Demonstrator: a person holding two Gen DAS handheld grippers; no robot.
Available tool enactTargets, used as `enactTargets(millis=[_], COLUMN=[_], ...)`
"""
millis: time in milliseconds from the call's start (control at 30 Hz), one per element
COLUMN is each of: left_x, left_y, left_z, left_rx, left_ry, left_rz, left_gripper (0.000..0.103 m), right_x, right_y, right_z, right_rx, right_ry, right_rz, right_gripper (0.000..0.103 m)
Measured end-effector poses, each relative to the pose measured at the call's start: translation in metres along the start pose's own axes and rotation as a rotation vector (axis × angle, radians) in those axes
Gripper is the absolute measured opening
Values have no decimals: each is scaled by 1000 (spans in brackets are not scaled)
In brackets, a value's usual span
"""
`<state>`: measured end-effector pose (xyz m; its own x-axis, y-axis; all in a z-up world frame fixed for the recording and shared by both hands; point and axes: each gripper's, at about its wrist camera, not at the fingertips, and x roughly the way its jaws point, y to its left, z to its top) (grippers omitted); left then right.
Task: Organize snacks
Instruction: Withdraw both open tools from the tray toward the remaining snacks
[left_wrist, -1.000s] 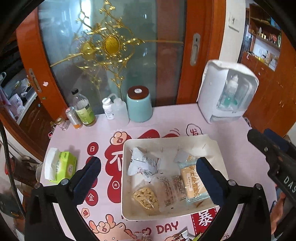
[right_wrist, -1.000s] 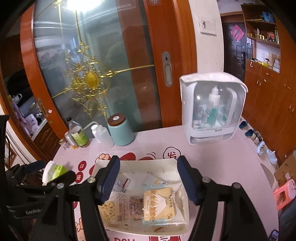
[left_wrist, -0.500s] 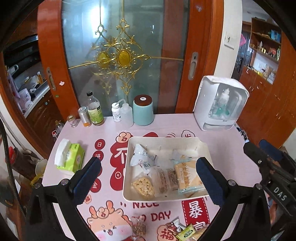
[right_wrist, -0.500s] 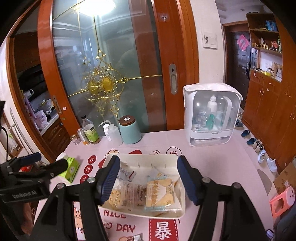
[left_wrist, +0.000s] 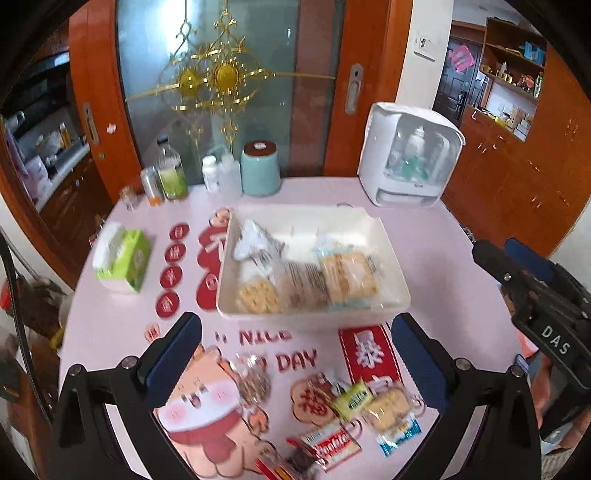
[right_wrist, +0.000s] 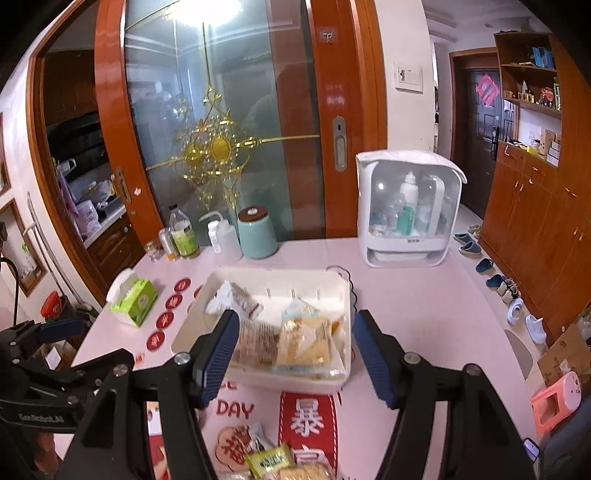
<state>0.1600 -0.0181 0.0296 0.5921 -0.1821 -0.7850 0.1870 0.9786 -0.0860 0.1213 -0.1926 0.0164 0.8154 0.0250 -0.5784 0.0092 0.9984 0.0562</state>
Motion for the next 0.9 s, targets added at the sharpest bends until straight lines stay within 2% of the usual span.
enactTargets(millis=[267, 467, 667, 767, 900], left_x=[5, 12, 17, 23, 39], left_y=[-5, -3, 7, 11, 18], left_z=[-63, -99, -123, -136, -156], left_rx=[-37, -67, -97, -89, -94], left_ry=[14, -30, -51, -19, 81], left_rz=[-26, 11, 80, 93, 90], left_gripper=[102, 102, 102, 102, 102], right_x=[2, 15, 18, 20, 20], right_y=[-1, -6, -19, -30, -42], right_z=[-57, -98, -132, -145, -159], right_rx=[-59, -60, -55, -33, -6], right_ry=[70, 149, 165, 186, 191], right_rz=[-10, -16, -39, -33, -54], right_gripper=[65, 65, 65, 65, 65])
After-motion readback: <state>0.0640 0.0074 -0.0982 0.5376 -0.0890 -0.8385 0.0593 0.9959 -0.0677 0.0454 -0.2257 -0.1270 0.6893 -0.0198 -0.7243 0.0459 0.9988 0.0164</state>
